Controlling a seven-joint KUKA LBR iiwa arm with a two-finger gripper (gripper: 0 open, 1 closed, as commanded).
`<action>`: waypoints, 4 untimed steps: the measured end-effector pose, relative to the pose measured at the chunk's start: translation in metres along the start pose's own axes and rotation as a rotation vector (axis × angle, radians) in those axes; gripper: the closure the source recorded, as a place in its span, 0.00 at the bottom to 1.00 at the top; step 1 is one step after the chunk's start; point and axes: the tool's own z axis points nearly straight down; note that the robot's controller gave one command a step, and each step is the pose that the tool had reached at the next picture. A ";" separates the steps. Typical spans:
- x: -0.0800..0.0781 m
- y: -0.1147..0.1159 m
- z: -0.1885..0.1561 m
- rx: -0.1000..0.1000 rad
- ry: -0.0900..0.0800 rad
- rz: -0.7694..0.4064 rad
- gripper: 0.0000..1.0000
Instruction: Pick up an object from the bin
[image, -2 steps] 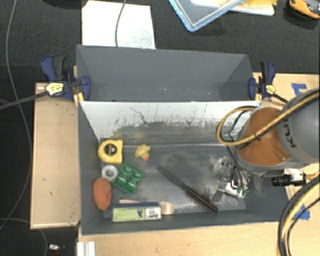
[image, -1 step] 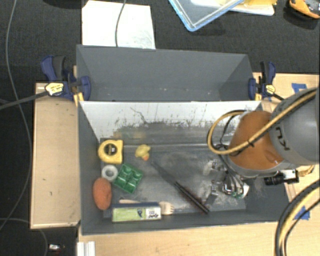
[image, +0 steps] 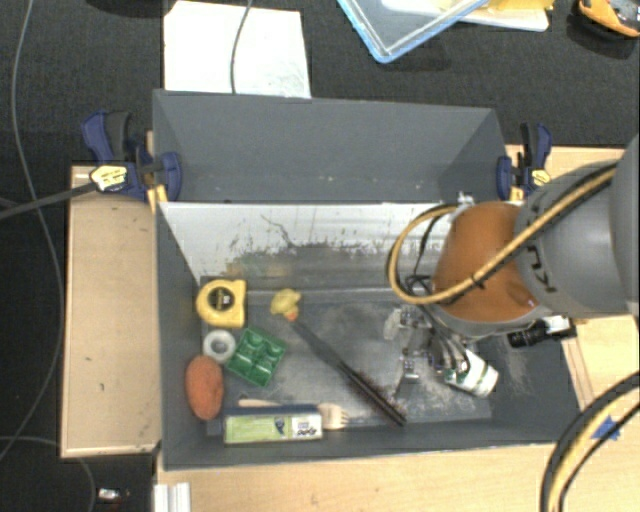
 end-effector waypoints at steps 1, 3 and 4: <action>-0.014 0.021 -0.036 0.000 -0.008 -0.092 0.00; 0.034 0.012 0.000 -0.001 -0.011 -0.146 0.00; 0.022 0.028 -0.010 -0.002 -0.011 -0.222 1.00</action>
Offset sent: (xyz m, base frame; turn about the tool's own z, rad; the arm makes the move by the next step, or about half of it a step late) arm -0.0018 0.0253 0.0129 -0.1138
